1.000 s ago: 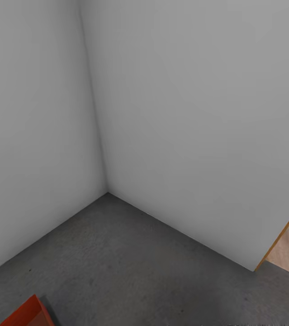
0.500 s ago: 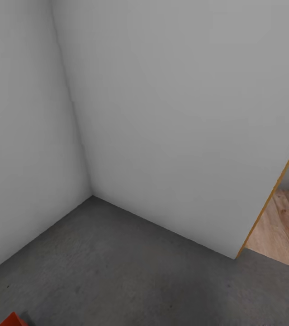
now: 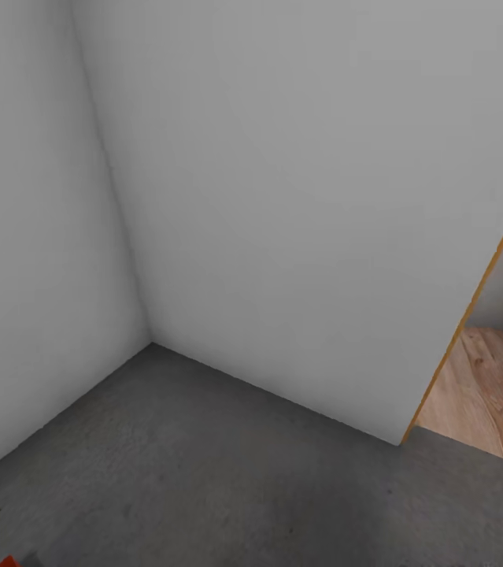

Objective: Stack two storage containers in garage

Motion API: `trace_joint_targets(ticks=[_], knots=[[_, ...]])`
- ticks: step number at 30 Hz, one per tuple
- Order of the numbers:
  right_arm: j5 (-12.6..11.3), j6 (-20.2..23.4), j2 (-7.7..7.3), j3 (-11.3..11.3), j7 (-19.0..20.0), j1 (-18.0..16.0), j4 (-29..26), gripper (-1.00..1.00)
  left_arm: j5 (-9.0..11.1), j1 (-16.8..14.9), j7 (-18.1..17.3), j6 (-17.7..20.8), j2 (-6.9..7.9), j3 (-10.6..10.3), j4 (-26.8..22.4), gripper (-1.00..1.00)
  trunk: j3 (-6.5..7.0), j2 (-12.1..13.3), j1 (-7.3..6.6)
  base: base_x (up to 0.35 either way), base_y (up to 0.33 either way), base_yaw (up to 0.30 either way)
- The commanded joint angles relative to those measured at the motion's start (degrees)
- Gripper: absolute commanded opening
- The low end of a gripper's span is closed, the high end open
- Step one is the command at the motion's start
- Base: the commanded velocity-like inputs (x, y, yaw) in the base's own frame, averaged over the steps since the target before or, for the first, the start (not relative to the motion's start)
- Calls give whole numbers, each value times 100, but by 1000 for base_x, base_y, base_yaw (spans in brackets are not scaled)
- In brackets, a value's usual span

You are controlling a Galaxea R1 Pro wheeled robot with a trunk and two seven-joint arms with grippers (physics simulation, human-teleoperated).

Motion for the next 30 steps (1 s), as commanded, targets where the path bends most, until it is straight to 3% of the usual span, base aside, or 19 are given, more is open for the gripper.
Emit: trace_joint_targets(ticks=[1, 5, 30], knots=[[-57, -27, 4, 47, -2, -7, 17, 100, 35, -1, 10, 17, -58, 8, 0, 100, -3, -3, 0, 0, 0, -255], [-53, 7, 3, 47, -1, -7, 17, 100, 37, 62, 11, 20, -149, 8, 0, 100, 3, -3, 0, 0, 0, -274], [-57, 35, 6, 47, 16, 10, 25, 100, 38, 201, 11, -42, -156, 8, 0, 100, 24, -3, 0, 0, 0, -267]])
